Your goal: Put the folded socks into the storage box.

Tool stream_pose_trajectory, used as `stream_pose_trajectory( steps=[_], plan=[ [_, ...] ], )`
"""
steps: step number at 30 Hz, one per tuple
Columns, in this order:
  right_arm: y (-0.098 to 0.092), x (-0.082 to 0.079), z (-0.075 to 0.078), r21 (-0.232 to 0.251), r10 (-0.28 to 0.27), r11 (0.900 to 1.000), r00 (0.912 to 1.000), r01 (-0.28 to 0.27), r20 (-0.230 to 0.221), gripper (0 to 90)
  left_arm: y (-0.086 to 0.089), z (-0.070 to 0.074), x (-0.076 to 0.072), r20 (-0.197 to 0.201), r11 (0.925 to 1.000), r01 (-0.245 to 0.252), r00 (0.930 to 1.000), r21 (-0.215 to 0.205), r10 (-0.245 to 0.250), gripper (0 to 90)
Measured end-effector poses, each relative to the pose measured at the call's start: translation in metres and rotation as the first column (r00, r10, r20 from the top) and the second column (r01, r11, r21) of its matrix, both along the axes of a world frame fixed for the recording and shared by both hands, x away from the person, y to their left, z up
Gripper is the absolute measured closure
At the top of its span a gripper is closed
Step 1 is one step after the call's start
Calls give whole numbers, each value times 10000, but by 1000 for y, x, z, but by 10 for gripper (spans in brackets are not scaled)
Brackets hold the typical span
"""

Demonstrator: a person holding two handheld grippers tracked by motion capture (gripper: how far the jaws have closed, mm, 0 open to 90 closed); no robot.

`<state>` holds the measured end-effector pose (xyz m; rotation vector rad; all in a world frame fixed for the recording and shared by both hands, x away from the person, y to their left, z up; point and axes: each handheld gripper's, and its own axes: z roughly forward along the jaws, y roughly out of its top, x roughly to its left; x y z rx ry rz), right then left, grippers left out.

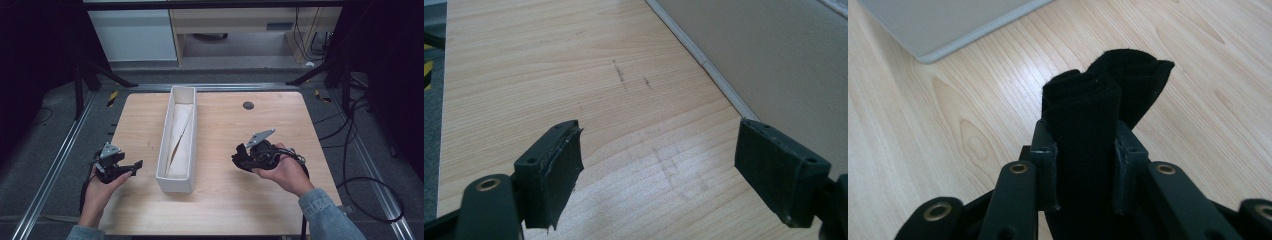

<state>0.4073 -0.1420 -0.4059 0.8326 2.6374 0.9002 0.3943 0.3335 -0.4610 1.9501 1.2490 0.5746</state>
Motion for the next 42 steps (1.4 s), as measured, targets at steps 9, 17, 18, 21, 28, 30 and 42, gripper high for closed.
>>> stream_pose_trajectory(
  steps=[9, 17, 18, 21, 28, 30, 42],
  plan=[
    [14, 3, 12, -11, 412, 9991, 9991, -412, -100, 693, 0, 0, 0, -23, 10000, -8, 10000, 6, 8, 185],
    [33, 4, 25, 25, 788, 9969, 9969, -788, 58, 693, 0, -1, -1, -53, 10000, -11, 10000, -19, 11, 184],
    [35, 4, 26, 33, 814, 9967, 9966, -815, 76, 693, 0, -1, -1, -34, 10000, -22, 10000, -21, 22, 184],
    [44, 5, 31, -61, 995, 9950, 9949, -995, 145, 693, 0, -1, -1, -38, 10000, -28, 10000, -28, 28, 184],
    [65, 10, 48, -450, 1315, 9906, 9902, -1294, 469, 693, 0, -1, -1, -63, 10000, -3, 10000, -39, 3, 184],
    [70, 14, 56, -293, 1405, 9898, 9889, -1391, 490, 693, 0, -1, -1, -51, 10000, -12, 10000, -7, 12, 184],
    [99, 29, 75, -357, 1769, 9840, 9819, -1748, 676, 693, 2, -1, -1, -92, 9999, -30, 10000, -105, 29, 183]
  ],
)
